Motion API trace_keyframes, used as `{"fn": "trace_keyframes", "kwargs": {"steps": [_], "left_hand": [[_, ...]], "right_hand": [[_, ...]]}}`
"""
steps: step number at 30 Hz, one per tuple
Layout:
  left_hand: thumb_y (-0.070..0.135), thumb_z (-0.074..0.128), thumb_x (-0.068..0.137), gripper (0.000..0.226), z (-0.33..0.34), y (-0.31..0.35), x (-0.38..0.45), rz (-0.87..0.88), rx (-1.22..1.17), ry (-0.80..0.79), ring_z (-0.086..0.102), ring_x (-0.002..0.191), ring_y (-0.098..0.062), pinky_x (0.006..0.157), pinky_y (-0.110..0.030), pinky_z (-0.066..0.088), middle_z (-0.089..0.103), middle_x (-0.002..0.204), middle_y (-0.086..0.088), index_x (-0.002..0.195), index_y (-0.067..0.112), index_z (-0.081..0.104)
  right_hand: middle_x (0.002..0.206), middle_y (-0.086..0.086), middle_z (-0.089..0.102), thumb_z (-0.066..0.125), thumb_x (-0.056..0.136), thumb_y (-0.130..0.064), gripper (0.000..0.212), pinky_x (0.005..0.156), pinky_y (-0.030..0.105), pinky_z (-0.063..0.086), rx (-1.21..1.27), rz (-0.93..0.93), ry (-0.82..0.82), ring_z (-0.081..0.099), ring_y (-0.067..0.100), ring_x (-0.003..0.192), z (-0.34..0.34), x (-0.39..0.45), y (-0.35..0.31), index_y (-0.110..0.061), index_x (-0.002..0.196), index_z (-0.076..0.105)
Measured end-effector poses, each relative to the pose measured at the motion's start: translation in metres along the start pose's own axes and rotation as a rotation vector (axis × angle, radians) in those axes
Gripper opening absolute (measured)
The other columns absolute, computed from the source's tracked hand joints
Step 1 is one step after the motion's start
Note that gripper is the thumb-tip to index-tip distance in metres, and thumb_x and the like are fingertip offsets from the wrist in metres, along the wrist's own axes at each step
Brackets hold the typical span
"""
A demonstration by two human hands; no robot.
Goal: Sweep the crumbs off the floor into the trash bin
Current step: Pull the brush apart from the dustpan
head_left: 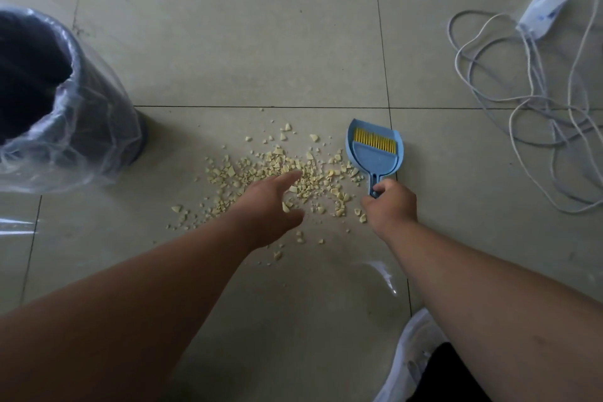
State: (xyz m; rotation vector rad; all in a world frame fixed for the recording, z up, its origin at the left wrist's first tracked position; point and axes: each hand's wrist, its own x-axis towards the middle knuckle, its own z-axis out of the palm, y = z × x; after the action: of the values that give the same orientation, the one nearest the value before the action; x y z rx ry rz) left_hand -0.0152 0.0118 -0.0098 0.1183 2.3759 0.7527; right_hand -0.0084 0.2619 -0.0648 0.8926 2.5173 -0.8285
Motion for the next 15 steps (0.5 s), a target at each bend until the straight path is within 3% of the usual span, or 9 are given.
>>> {"fn": "trace_keyframes", "kwargs": {"steps": [4, 7, 9, 11, 13, 15], "left_hand": [[0.042, 0.074, 0.091, 0.076, -0.011, 0.007, -0.006, -0.037, -0.108, 0.057, 0.050, 0.143, -0.021, 0.116, -0.040, 0.043, 0.049, 0.158, 0.005, 0.157, 0.038, 0.038], [0.040, 0.073, 0.093, 0.077, -0.025, 0.010, -0.011, -0.104, -0.329, 0.101, 0.063, 0.124, -0.022, 0.102, -0.042, 0.056, 0.057, 0.149, 0.002, 0.159, 0.034, 0.034], [0.040, 0.073, 0.092, 0.081, -0.036, 0.008, -0.016, -0.183, -0.512, 0.139, 0.069, 0.109, -0.023, 0.088, -0.040, 0.061, 0.063, 0.140, -0.001, 0.160, 0.028, 0.031], [0.039, 0.073, 0.089, 0.082, -0.049, 0.000, -0.021, -0.231, -0.738, 0.153, 0.073, 0.103, -0.026, 0.086, -0.043, 0.063, 0.070, 0.131, -0.008, 0.158, 0.020, 0.034], [0.023, 0.070, 0.096, 0.055, -0.064, -0.008, -0.031, -0.216, -1.021, 0.160, 0.076, 0.100, -0.030, 0.086, -0.045, 0.064, 0.073, 0.122, -0.020, 0.145, 0.011, 0.047], [0.010, 0.062, 0.102, 0.033, -0.079, -0.022, -0.043, -0.180, -1.167, 0.176, 0.075, 0.104, -0.040, 0.086, -0.051, 0.061, 0.072, 0.120, -0.025, 0.133, 0.011, 0.054]], "right_hand": [[0.096, 0.001, 0.069, 0.076, 0.087, -0.019, 0.022, 0.063, 0.019, 0.040, 0.077, -0.154, -0.026, 0.062, 0.016, 0.082, 0.000, -0.031, -0.034, -0.015, 0.108, 0.070], [0.094, -0.006, 0.066, 0.077, 0.088, -0.022, 0.021, 0.066, 0.017, 0.043, 0.164, -0.275, -0.079, 0.065, 0.012, 0.088, 0.003, -0.061, -0.067, -0.021, 0.106, 0.067], [0.097, -0.007, 0.069, 0.079, 0.086, -0.023, 0.024, 0.074, 0.024, 0.052, 0.233, -0.333, -0.124, 0.068, 0.013, 0.092, 0.006, -0.080, -0.092, -0.024, 0.104, 0.064], [0.098, -0.007, 0.074, 0.081, 0.082, -0.025, 0.028, 0.079, 0.036, 0.061, 0.317, -0.378, -0.199, 0.072, 0.013, 0.090, 0.011, -0.101, -0.115, -0.029, 0.102, 0.062], [0.098, -0.007, 0.076, 0.084, 0.081, -0.026, 0.036, 0.077, 0.042, 0.064, 0.401, -0.419, -0.291, 0.075, 0.009, 0.086, 0.014, -0.122, -0.136, -0.035, 0.107, 0.061], [0.101, -0.008, 0.077, 0.086, 0.080, -0.029, 0.047, 0.077, 0.037, 0.065, 0.421, -0.469, -0.385, 0.076, 0.005, 0.088, 0.016, -0.141, -0.153, -0.040, 0.117, 0.060]]}}
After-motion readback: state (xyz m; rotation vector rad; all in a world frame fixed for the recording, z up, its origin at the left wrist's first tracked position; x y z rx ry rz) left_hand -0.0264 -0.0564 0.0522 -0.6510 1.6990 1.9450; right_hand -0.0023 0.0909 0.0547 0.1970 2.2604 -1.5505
